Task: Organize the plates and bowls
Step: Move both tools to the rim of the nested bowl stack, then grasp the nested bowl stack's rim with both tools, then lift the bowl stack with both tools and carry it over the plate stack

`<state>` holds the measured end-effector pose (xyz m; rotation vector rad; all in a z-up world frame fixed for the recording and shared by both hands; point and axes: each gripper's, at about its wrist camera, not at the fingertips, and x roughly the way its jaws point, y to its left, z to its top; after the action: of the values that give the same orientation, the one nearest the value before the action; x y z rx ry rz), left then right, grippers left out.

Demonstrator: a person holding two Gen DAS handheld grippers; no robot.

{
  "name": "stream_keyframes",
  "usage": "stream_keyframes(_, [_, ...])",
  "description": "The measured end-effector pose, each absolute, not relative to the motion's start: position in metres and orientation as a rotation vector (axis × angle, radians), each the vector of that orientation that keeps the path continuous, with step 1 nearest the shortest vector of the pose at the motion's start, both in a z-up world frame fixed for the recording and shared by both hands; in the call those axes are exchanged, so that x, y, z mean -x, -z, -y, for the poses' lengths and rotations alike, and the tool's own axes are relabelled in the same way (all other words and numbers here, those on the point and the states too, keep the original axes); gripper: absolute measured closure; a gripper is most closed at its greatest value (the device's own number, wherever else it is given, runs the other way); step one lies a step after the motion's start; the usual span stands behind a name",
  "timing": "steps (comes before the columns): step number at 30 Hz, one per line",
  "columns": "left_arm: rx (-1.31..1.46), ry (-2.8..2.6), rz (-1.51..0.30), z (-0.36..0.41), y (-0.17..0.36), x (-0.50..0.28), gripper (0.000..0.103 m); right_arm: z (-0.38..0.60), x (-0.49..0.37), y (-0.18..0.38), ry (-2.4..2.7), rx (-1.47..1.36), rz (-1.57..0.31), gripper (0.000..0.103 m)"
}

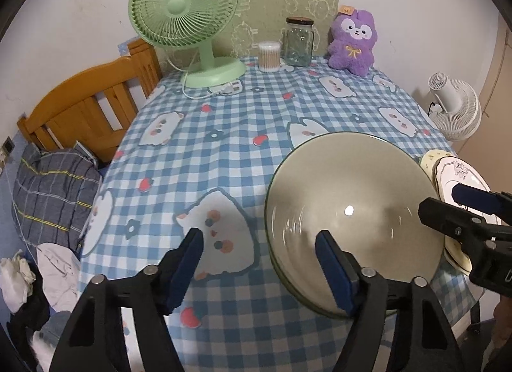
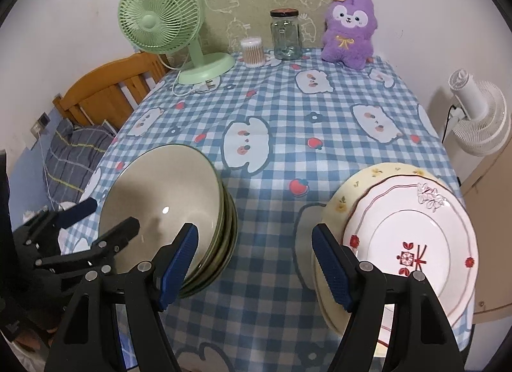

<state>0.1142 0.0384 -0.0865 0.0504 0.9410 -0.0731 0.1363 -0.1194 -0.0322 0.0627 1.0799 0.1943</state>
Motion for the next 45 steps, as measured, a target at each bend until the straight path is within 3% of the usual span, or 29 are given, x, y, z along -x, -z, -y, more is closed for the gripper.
stream_keyframes(7, [-0.003,0.109,-0.997,-0.039,0.101,-0.128,0.049,0.115,-0.146,0.045,-0.204,-0.070,-1.089,0.032])
stream_keyframes(13, [0.000,0.118,-0.997,-0.036,0.102,-0.130,0.050,0.113,-0.152,0.053,-0.186,-0.077,-1.107,0.036])
stream_keyframes(16, [-0.003,0.132,-1.005,-0.034,0.104,-0.131,0.057,0.109,-0.154,0.054,-0.187,-0.068,-1.106,0.042])
stream_keyframes(23, [0.017,0.193,-1.016,-0.031,0.109,-0.135,0.058,0.108,-0.158,0.069,-0.217,-0.145,-1.160,0.056])
stream_keyframes(30, [0.050,0.221,-1.017,-0.031,0.112,-0.136,0.058,0.103,-0.160,0.075,-0.234,-0.159,-1.178,0.060])
stream_keyframes(38, [0.024,0.219,-1.038,-0.026,0.110,-0.139,0.062,0.101,-0.160,0.077,-0.247,-0.205,-1.187,0.077])
stream_keyframes(45, [0.056,0.205,-1.044,-0.028,0.110,-0.139,0.064,0.094,-0.161,0.074,-0.227,-0.168,-1.197,0.076])
